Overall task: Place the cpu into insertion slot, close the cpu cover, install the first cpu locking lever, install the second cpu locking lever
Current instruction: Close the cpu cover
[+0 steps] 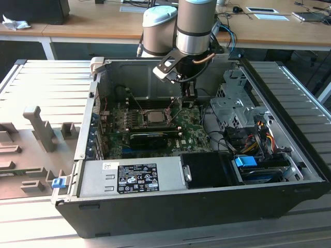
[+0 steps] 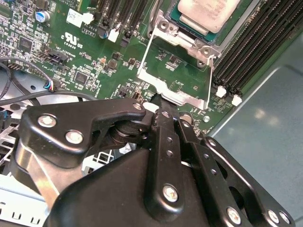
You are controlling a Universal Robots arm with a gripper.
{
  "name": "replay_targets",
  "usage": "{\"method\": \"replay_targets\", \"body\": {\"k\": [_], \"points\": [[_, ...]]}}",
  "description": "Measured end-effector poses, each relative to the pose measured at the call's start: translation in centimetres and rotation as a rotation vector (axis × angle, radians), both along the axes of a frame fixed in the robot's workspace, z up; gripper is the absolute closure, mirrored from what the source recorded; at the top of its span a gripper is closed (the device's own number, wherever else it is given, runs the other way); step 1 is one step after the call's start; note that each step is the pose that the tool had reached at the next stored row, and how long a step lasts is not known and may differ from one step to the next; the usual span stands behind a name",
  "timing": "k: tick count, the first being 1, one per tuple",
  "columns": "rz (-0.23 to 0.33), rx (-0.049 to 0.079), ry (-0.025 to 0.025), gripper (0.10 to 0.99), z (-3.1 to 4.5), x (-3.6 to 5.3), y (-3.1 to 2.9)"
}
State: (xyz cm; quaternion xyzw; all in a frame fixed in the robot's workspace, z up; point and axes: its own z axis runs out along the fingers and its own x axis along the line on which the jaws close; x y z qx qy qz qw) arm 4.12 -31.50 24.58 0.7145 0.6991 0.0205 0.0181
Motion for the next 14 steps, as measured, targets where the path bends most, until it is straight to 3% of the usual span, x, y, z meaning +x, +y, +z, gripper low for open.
{"method": "replay_targets", "body": {"k": [14], "points": [[0.000,0.000,0.0000,0.980,0.00,-0.40,0.00]]}}
